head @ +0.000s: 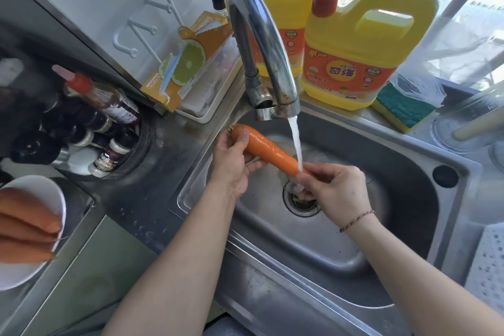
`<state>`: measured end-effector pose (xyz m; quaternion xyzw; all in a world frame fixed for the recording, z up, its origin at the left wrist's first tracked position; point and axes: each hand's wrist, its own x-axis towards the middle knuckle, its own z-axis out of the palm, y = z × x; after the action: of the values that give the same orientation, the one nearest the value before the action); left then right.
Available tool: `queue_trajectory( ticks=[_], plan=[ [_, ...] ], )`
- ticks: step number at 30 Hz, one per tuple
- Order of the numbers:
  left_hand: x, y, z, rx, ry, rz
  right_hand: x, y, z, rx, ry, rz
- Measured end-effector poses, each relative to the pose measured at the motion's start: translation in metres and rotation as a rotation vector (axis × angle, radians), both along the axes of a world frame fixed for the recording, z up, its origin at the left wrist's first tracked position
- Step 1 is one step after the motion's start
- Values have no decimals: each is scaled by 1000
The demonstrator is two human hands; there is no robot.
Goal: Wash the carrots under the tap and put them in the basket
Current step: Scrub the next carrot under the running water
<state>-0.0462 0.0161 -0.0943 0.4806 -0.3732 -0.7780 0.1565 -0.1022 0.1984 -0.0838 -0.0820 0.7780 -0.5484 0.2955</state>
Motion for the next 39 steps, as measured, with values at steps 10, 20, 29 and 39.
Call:
queue_trajectory(
  ticks=[10, 20, 29, 39],
  plan=[
    [9, -1, -5, 14, 139, -57, -15, 8, -2, 234, 148, 426],
    [17, 1, 13, 24, 247, -64, -3, 39, 9, -183, -187, 45],
    [47, -29, 15, 38, 563, -41, -3, 5, 0, -275, -518, -105],
    [44, -5, 22, 60, 529, -205, -7, 25, 10, -92, -429, 99]
  ],
)
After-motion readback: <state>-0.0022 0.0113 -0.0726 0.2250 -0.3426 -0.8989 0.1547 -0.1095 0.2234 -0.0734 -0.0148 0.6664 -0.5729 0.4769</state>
